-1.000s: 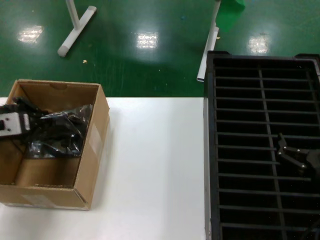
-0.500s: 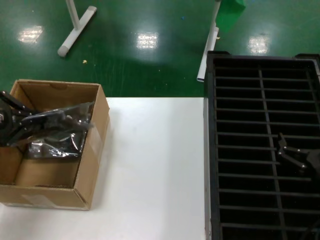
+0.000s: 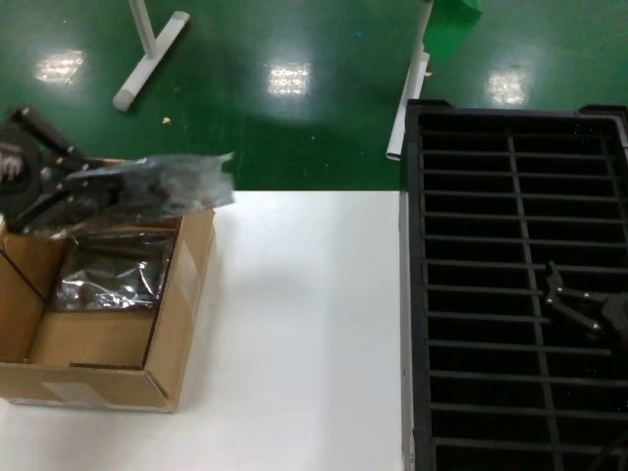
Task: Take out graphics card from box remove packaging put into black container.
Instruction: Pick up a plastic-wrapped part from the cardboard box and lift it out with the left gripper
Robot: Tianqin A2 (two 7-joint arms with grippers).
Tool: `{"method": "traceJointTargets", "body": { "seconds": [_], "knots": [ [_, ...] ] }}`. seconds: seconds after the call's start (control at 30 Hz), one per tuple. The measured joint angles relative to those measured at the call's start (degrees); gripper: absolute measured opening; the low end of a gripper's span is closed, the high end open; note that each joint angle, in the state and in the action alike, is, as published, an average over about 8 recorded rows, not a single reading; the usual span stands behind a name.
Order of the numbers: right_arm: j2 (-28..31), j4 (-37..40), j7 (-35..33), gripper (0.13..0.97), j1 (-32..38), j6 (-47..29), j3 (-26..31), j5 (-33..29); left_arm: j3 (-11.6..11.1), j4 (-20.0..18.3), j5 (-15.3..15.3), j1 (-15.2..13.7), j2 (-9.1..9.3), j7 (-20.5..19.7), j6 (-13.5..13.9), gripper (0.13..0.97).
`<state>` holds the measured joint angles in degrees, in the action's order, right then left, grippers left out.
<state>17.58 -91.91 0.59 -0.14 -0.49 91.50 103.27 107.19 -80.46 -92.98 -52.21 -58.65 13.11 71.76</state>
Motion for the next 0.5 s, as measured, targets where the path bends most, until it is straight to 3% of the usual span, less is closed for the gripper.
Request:
{"method": "traceJointTargets", "body": {
  "seconds": [0.23, 0.5],
  "knots": [
    [0.00, 0.00, 0.00, 0.966, 0.00, 0.00, 0.00, 0.00, 1.70, -7.02, 1.64, -4.02, 0.50, -8.49, 3.45, 0.142],
    [0.00, 0.00, 0.00, 0.966, 0.00, 0.00, 0.00, 0.00, 3.42, -14.98, 2.47, -1.63, 1.19, -16.51, 4.33, 0.142]
  ]
}}
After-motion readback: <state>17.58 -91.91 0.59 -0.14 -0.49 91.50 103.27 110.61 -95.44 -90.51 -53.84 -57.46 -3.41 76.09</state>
